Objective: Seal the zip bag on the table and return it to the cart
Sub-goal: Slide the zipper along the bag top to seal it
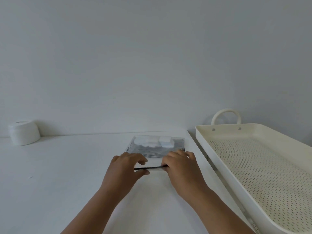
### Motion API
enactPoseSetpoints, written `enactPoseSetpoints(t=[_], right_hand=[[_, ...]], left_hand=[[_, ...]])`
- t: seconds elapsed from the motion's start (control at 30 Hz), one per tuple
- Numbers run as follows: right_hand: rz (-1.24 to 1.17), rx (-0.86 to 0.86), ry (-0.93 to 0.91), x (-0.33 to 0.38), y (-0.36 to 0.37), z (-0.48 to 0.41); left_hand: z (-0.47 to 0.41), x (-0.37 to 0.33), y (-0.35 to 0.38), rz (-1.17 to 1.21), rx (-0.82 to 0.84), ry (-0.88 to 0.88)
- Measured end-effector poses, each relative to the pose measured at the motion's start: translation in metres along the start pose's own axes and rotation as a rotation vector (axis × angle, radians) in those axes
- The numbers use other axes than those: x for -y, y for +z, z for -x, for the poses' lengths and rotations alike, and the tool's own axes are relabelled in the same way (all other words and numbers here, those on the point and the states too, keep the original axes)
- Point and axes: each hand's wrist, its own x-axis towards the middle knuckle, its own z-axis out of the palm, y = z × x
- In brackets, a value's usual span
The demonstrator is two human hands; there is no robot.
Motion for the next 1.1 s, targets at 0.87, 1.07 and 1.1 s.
enactPoseSetpoints(t=[0.87,1.07,1.1], right_hand=[[-0.069,0.010,0.105,0.003,0.004,0.000],[-0.128,0.065,0.032,0.011,0.006,0.001],[-0.124,0.055,0.027,0.013,0.006,0.001]], left_hand=[[0.000,-0.002,-0.001,-0.104,0.038,-0.078],[0.001,-0.008,0.004,-0.110,0.018,-0.028],[0.002,-0.009,0.004,-0.112,0.028,-0.021]])
